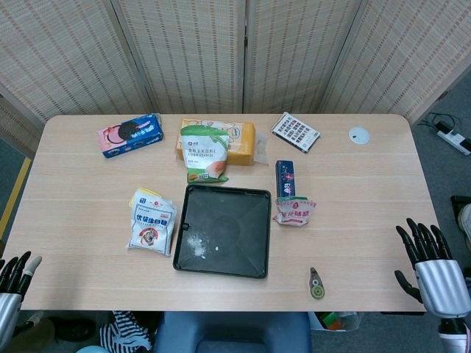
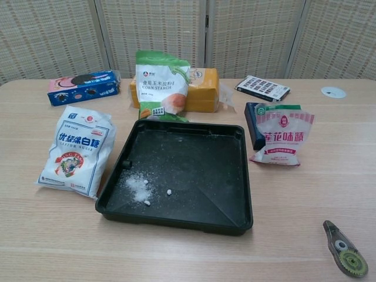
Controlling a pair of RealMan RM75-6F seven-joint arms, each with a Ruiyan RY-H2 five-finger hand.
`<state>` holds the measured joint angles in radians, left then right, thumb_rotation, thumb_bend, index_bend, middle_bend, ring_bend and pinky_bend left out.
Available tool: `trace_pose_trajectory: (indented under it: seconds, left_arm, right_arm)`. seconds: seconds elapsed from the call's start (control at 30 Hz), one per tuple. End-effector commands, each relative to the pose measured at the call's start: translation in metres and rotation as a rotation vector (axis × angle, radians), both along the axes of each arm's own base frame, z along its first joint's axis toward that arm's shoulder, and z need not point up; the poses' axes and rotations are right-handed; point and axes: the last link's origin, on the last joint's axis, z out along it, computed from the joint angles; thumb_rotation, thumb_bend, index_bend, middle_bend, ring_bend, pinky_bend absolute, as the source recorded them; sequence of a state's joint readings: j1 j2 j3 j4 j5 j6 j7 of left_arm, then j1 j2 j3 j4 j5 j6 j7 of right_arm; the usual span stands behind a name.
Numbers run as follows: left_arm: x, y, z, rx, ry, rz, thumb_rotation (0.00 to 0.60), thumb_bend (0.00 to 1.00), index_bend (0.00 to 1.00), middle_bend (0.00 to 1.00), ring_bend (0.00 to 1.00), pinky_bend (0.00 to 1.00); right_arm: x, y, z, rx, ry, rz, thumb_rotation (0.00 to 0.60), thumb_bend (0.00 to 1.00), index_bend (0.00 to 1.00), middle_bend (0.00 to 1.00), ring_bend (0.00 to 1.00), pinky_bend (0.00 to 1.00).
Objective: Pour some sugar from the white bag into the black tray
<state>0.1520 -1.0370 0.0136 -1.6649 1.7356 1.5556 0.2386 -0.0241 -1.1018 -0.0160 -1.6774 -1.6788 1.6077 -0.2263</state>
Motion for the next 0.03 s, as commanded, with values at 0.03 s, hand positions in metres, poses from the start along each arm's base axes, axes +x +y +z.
trace_pose_trajectory:
  seconds: [0.03]
  left_arm:
    - [0.0015,0.0,-0.0029,-0.016,-0.007,-0.011,0.6,0.16,0.0,0.0,0.0,0.0]
  right_arm:
    - [0.0019,0.002,-0.0021,0.013,-0.001,0.011,0.6,0.3,0.0,0.0,0.0,0.0]
